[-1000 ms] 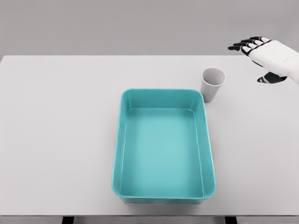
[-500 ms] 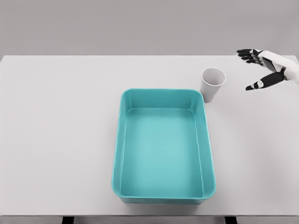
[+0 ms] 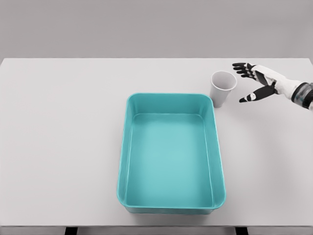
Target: Put the paper cup into the basket with your right arm
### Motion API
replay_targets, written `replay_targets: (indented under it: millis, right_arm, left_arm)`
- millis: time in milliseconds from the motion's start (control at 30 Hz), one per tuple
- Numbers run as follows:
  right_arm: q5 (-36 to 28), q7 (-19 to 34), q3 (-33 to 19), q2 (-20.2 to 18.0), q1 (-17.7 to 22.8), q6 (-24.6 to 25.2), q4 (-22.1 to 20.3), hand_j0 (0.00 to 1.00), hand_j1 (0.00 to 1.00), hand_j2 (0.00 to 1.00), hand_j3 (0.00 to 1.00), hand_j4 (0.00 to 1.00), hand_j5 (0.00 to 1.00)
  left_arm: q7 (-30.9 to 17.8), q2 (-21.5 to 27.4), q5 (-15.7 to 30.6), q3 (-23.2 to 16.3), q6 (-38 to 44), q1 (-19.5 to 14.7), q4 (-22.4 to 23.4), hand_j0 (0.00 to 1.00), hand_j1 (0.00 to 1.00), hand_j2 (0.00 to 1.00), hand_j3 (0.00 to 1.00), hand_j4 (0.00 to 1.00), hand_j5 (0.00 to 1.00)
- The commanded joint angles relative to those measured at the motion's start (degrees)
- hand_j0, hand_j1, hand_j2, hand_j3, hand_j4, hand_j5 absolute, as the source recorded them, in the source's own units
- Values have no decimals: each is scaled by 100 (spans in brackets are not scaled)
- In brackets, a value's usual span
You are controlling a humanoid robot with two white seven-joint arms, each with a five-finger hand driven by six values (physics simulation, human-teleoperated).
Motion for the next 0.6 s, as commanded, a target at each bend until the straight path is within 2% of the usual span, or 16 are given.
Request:
replay_targets:
  millis: [0, 567]
  right_arm:
    - [-15, -1, 2, 49, 0, 5, 10, 99, 99, 99, 99, 99, 99]
    - [-15, -1, 55, 84, -9, 5, -34, 99, 99, 99, 99, 99, 99]
  left_arm:
    - [-1, 0, 3, 2, 0, -9, -2, 100, 100, 100, 100, 100, 100]
    - [-1, 0, 3, 2, 0, 0, -2, 100, 100, 100, 100, 100, 100]
